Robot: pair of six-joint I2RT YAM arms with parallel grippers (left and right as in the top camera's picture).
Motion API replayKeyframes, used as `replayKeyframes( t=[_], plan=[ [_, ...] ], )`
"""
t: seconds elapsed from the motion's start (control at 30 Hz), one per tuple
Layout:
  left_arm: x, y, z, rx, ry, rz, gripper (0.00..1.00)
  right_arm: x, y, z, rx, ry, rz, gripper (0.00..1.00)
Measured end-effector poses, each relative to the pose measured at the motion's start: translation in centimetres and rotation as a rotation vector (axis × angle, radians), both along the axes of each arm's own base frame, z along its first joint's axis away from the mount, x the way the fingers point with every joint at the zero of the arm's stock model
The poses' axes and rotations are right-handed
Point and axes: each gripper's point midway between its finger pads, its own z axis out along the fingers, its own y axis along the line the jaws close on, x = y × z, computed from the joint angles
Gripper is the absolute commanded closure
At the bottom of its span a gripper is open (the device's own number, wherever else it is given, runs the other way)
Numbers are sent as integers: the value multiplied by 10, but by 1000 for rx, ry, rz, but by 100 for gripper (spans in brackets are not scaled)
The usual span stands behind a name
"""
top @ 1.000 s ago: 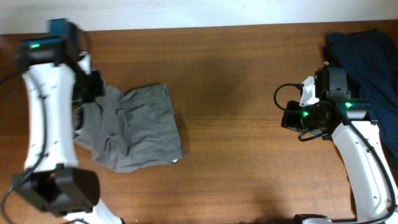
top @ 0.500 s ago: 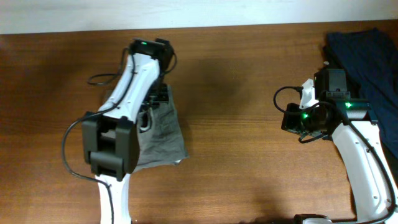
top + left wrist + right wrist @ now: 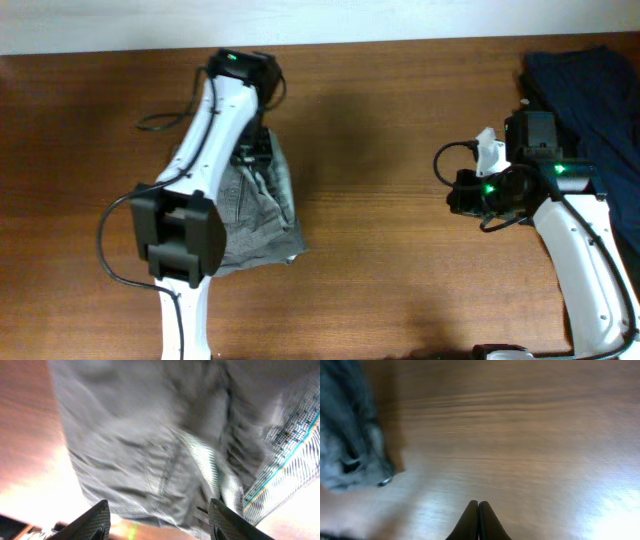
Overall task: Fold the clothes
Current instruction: 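Press the folded grey shorts flat with the right gripper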
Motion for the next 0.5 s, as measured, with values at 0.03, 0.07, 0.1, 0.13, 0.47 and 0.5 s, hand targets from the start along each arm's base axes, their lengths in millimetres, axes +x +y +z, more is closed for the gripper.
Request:
replayKeyframes(
  t=[0.03,0.07,0.1,0.13,0.47,0.5],
  plan=[
    [5,7,6,-13,-24,16,30,1,11,3,20,-21,52,94],
    [9,14,12,-25,-43,34,28,2,18,4,26,-37,83,91],
    [13,22,18,-35,-62,54,27,4,33,7,38,-64,140,90],
    [15,29,23,-43,-78,71,28,5,42,8,45,-79,172,90],
    [19,76,23,-77,-119,140,100,29,232,26,289,-348,531,96],
    [19,77,9,-78,-105,133,100,33,251,19,319,-355,539,96]
  ],
)
